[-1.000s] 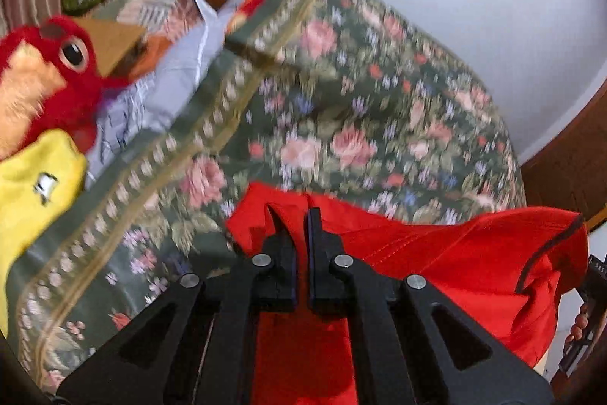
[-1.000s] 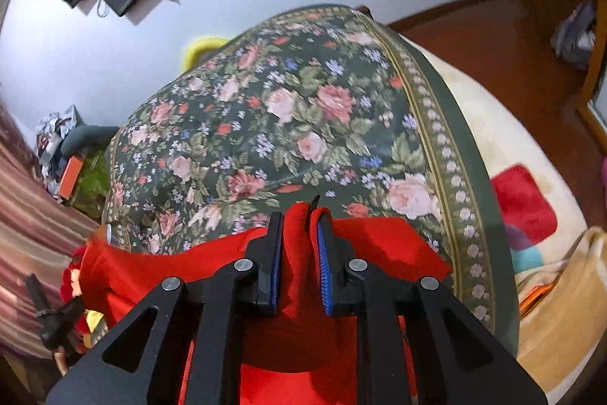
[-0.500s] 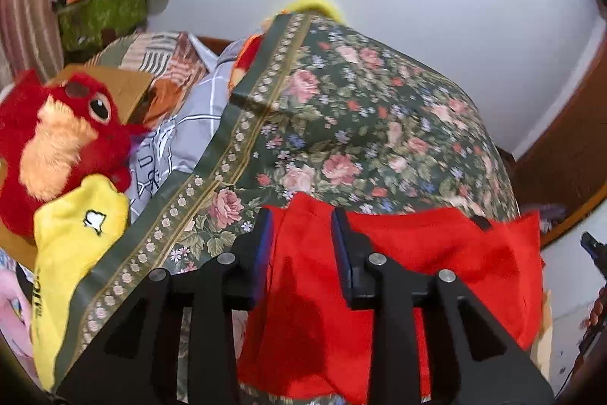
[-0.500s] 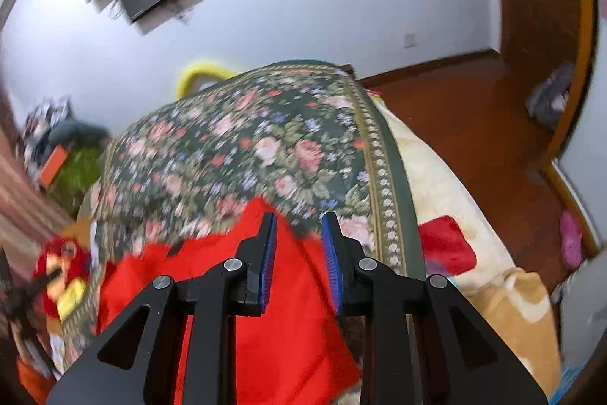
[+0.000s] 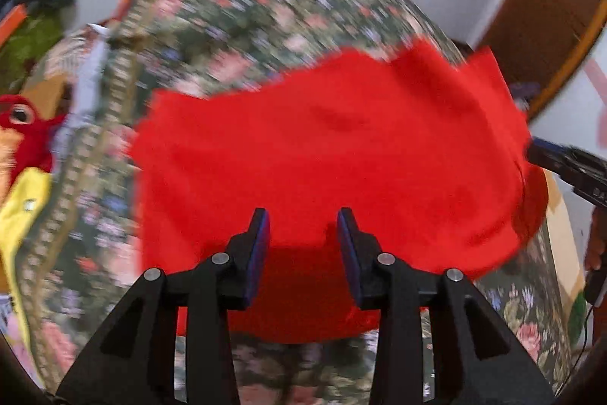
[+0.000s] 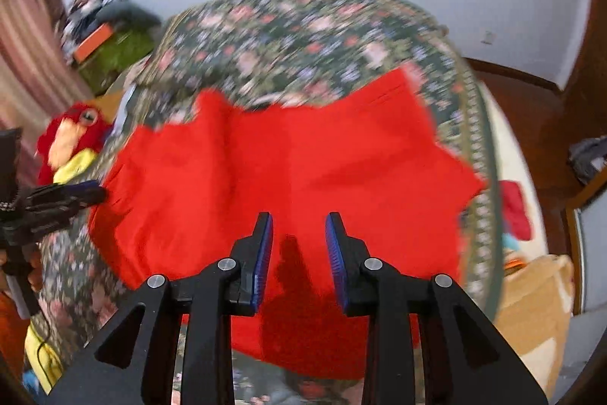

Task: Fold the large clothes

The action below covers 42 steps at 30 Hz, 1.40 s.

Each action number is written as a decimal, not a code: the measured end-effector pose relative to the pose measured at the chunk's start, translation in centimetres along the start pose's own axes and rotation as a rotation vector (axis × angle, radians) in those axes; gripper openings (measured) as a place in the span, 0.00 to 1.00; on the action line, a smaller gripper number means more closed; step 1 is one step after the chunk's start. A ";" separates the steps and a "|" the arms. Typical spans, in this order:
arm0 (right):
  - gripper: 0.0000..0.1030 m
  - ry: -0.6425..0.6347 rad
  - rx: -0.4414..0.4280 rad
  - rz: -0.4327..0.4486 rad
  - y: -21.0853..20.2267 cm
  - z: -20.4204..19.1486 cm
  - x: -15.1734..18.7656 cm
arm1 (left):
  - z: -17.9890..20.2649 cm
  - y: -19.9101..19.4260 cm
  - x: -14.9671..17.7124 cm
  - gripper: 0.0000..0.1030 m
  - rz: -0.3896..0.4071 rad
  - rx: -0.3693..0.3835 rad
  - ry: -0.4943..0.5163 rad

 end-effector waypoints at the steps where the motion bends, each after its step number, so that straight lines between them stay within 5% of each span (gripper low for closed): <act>1: 0.25 -0.016 -0.003 -0.012 0.7 -0.7 0.6 | 0.6 0.7 0.5 0.36 -0.018 0.001 0.013; 3: 0.31 -0.060 0.011 -0.027 1.8 -1.5 1.7 | 1.2 2.1 1.5 0.40 -0.031 -0.030 0.044; 7: 0.67 -0.111 0.102 0.024 1.8 -0.4 2.5 | 1.1 2.4 2.5 0.51 0.017 -0.069 0.086; 9: 0.74 -0.088 0.115 0.020 1.6 0.9 2.9 | 0.3 1.9 2.7 0.59 0.025 -0.087 0.075; 17: 0.74 0.010 0.217 -0.061 1.3 7.2 6.4 | -6.3 0.2 4.5 0.65 0.036 -0.152 -0.121; 24: 0.75 0.212 0.206 -0.131 0.3 11.8 9.2 | -11.3 -0.8 8.7 0.65 -0.018 -0.340 -0.200; 34: 0.75 0.139 0.288 -0.050 -4.4 9.8 7.7 | -10.3 -6.7 8.8 0.65 0.070 -0.300 -0.249; 42: 0.75 0.055 0.224 0.065 -6.8 4.0 4.4 | -8.1 -9.7 8.3 0.65 0.171 -0.034 -0.433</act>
Point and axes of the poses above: each gripper's, at about its wrist camera, not at the fingertips, and y roughly the way its jaws point, z to its right, x to its underside, the point moved 9 cm from there along y, roughly the way its jaws point, and after that the axes turned 6 degrees about x, right-handed, at the moved point
